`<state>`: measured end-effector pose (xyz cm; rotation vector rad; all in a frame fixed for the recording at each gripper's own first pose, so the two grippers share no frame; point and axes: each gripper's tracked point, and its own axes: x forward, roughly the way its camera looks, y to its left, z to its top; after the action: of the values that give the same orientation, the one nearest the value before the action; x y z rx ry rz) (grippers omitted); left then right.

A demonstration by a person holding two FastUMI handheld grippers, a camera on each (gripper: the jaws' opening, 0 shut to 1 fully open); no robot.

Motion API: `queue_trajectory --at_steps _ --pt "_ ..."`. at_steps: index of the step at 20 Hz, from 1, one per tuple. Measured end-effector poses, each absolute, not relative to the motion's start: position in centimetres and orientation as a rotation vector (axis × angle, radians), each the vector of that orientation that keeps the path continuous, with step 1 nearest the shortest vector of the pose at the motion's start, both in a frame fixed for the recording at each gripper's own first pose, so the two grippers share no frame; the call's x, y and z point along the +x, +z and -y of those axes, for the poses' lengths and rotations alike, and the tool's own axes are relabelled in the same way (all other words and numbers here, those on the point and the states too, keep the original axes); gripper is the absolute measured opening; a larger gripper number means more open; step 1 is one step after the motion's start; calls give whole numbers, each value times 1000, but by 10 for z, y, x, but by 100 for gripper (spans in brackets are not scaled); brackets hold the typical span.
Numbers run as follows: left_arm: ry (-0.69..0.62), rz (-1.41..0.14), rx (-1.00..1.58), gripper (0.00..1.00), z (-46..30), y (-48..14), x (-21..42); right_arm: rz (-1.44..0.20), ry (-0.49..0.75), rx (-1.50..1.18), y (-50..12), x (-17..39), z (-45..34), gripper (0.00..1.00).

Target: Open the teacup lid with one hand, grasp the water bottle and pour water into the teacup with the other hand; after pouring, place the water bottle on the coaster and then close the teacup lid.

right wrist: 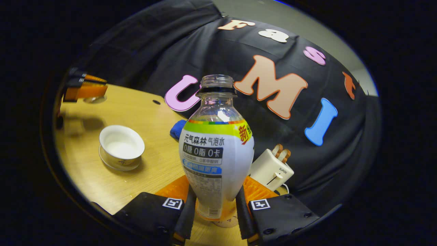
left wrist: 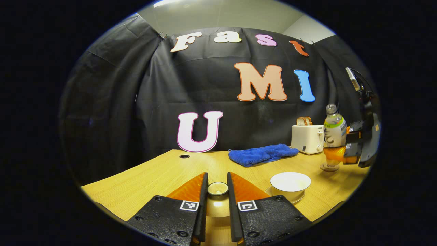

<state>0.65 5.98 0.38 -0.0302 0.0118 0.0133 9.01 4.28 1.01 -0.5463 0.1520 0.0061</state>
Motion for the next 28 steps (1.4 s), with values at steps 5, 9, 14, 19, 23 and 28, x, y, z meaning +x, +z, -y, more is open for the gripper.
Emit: queue_trajectory --at_steps 5,9,14,19,23,28 --pt "16 -12 -30 26 -61 4 7 -161 -27 -234 27 102 9 61" --pt "16 -12 -30 26 -61 3 8 -168 -42 -90 21 115 42 55" --pt "18 -13 -29 26 -62 4 9 -207 -48 -33 -6 123 63 55" --pt "18 -13 -29 26 -62 4 9 -240 -52 -59 -27 121 68 64" --pt "20 -13 -29 26 -63 3 9 -255 -30 -54 -34 119 63 66" --pt "20 -12 -29 26 -62 3 9 -255 -19 -32 -36 113 64 82"
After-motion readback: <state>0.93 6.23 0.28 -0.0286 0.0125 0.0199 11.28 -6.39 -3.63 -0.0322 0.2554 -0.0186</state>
